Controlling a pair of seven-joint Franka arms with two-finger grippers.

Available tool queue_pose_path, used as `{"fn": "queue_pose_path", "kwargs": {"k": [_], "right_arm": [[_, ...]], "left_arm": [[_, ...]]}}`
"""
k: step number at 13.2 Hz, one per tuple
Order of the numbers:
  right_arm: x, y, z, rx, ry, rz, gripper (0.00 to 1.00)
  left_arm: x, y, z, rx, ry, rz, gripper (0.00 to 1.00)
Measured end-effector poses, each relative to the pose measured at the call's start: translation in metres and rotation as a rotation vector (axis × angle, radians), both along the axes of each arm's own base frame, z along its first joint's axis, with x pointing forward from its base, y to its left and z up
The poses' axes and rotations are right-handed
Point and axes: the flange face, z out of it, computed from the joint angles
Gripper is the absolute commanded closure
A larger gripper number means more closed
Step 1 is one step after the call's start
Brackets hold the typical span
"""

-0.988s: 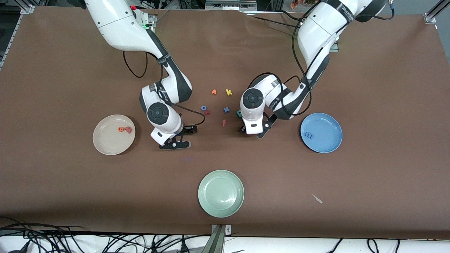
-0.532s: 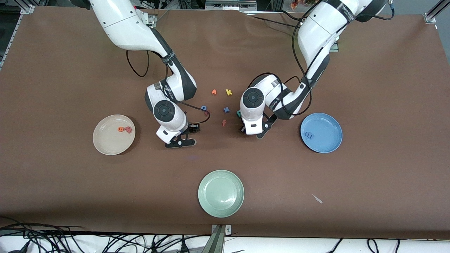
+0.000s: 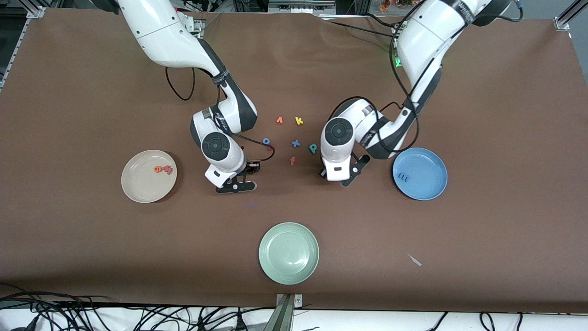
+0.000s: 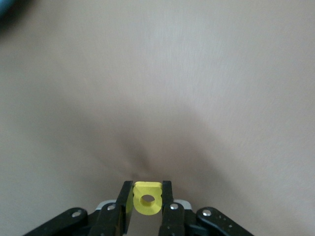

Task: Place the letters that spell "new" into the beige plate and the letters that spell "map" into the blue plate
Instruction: 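Grasp the yellow D with the left gripper while the right gripper grasps the U, then drop the D with the left gripper while the right gripper drops the U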

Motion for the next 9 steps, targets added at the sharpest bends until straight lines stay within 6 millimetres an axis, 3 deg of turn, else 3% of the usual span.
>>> {"fn": "queue_pose_path", "kwargs": {"k": [4,7,9], "right_arm": [[0.001,-0.002,0.001,-0.002,0.000,-0.003,0.92],[0.001,-0.002,0.002,-0.001,-0.001,-0.003,0.95],[0.007,-0.006,0.008,-0.004,-0.002,-0.008,0.95]], "left_arm": [[0.008,0.032,0.044,0.055,0.062,-0.254,0.97],[0.023,0.079,0.071,0.080,0.134,-0.439,0.96],[0.029,0.109,0.074,0.115,0.199,-0.606,0.96]]}}
